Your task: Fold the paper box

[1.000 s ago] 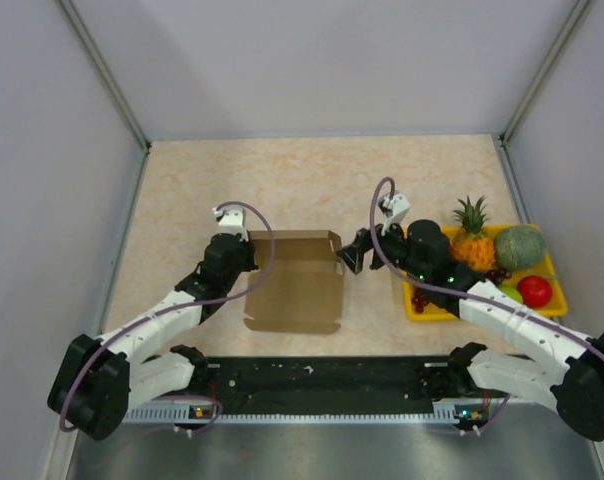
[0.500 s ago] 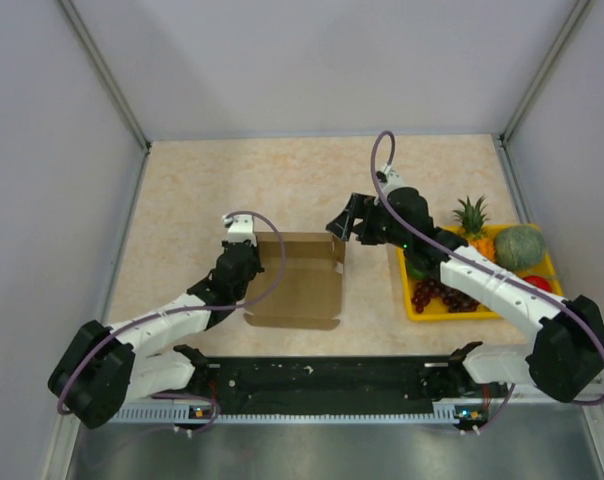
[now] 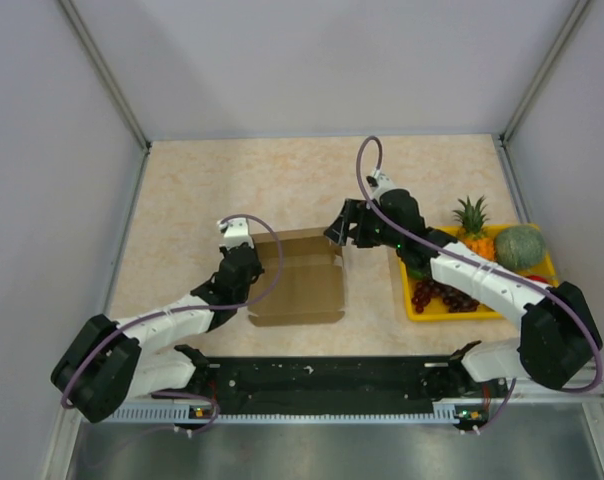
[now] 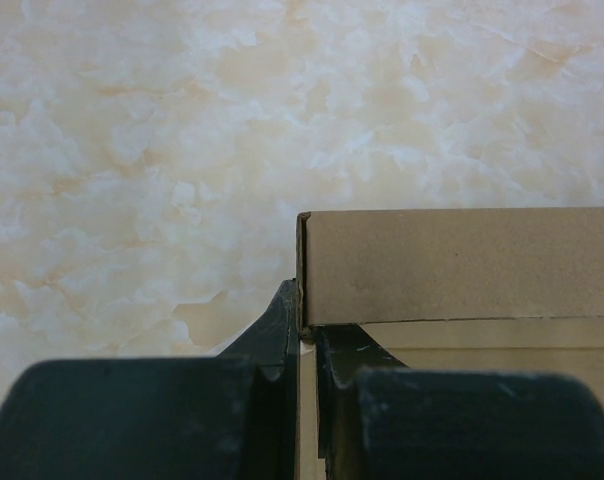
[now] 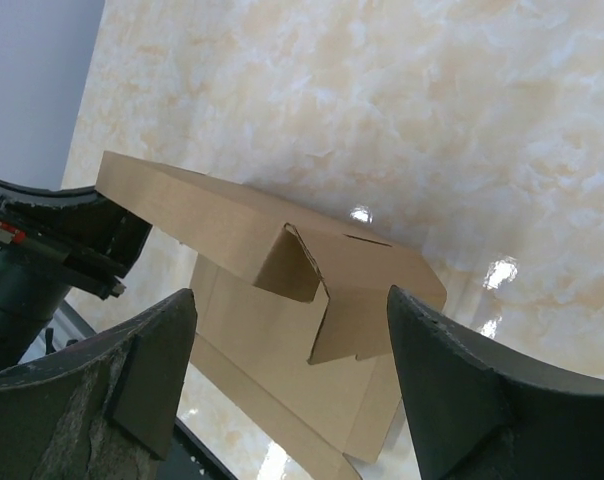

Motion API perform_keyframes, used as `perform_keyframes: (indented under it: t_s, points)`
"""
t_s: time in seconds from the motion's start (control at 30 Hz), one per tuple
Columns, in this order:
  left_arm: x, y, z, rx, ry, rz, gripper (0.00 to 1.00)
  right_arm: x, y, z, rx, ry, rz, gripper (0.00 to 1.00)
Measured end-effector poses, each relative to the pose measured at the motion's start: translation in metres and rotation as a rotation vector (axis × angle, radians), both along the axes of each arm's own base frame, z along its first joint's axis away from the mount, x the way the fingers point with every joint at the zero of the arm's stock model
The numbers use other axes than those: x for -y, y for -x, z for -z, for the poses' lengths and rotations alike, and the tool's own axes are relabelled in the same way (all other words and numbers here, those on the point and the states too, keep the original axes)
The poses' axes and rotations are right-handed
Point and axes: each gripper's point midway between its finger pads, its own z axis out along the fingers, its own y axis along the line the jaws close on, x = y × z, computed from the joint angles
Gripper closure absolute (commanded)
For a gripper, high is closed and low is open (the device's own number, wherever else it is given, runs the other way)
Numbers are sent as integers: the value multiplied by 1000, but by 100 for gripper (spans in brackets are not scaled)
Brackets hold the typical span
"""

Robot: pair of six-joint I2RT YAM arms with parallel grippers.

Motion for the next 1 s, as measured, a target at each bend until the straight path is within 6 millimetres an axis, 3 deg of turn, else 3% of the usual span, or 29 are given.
perform_keyframes:
  t_s: [0.3, 0.57, 0.8, 1.0]
  points:
    - [1, -2, 4, 3, 20, -13, 100, -2, -7, 28, -71, 27, 36, 26]
    - [2, -2, 4, 6, 22, -11, 100, -4, -8, 24, -71, 3, 41, 16]
    - [3, -2, 4, 6, 7, -9, 100, 0, -11, 12, -82, -38, 80, 18]
    - [3, -2, 3, 1, -1, -10, 100, -3, -15, 26, -132, -32, 88, 23]
